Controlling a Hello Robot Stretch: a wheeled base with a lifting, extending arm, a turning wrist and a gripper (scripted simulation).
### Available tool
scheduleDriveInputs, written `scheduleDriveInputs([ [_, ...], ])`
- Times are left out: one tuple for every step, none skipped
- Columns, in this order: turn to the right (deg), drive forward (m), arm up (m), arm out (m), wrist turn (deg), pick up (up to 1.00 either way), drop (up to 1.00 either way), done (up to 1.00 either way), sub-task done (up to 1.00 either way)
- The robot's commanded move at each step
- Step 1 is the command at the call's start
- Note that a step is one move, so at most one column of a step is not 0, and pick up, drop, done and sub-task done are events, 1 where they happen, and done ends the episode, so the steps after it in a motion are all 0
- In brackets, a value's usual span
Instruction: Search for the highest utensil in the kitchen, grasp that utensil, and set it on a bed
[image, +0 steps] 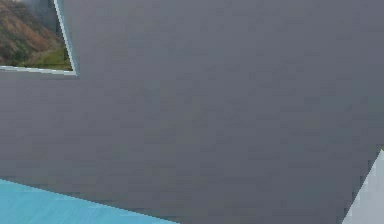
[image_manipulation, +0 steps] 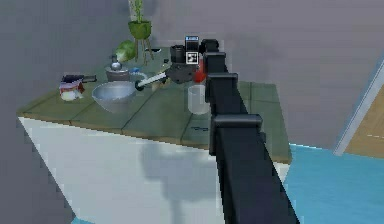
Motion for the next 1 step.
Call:
scheduleDriveInputs([
  [0.0,0.0,0.0,0.0,-45.0,0.0,0.0,0.0,0.0],
])
